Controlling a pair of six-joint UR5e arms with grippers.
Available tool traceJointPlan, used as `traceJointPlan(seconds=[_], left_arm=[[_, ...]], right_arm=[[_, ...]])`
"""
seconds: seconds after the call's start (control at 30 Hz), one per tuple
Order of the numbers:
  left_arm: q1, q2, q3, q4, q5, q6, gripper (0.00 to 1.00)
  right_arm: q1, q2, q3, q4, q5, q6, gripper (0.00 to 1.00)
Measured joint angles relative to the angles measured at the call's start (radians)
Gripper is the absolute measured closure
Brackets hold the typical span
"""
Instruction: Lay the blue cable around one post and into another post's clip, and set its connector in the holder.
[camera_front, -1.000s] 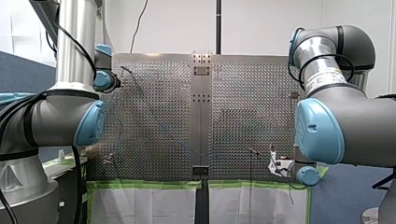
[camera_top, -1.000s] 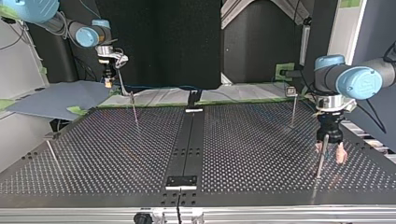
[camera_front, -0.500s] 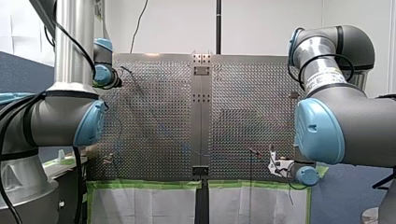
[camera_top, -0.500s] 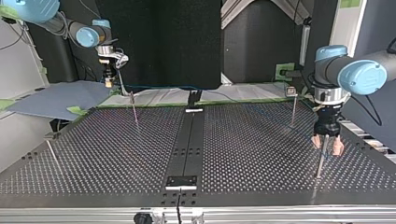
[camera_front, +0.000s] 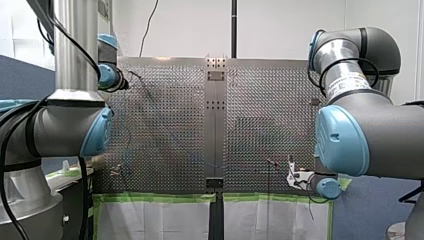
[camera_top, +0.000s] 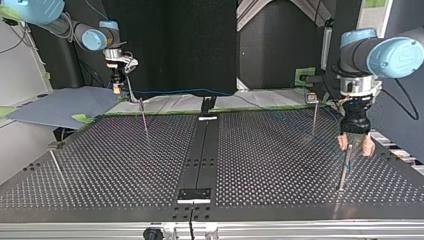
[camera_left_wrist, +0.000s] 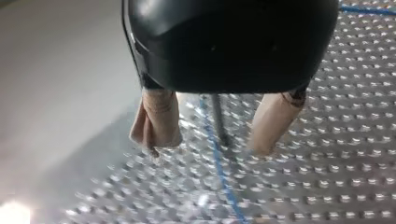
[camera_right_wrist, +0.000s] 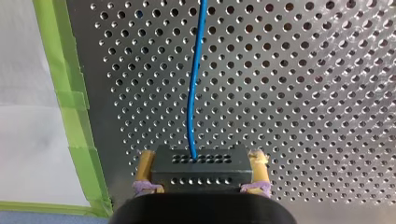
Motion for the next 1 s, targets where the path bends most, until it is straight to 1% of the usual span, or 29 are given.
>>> traceJointPlan(seconds=[0.17, 0.3, 0.5, 0.73, 0.83, 1.0], left_arm=[[0.005, 0.038, 0.027, -0.046, -0.045, 0.048, 0.0], [-0.006, 0.062, 0.058, -0.09, -0.088, 0.092, 0.0], [-0.025, 0.107, 0.071, -0.15, -0.149, 0.152, 0.0], [-0.037, 0.11, 0.072, -0.219, -0.217, 0.221, 0.0], [-0.04, 0.11, 0.072, -0.252, -0.233, 0.253, 0.0], [-0.046, 0.111, 0.072, -0.303, -0.239, 0.305, 0.0]], right_arm=[[0.004, 0.0, 0.0, 0.0, 0.0, 0.0, 1.0], [0.008, 0.0, 0.0, 0.0, 0.0, 0.0, 1.0], [0.012, 0.0, 0.0, 0.0, 0.0, 0.0, 1.0], [0.015, 0.0, 0.0, -0.001, 0.001, 0.0, 1.0], [0.016, 0.0, 0.0, -0.002, 0.002, 0.0, 1.0], [0.017, 0.0, -0.001, -0.003, 0.003, 0.0, 1.0]])
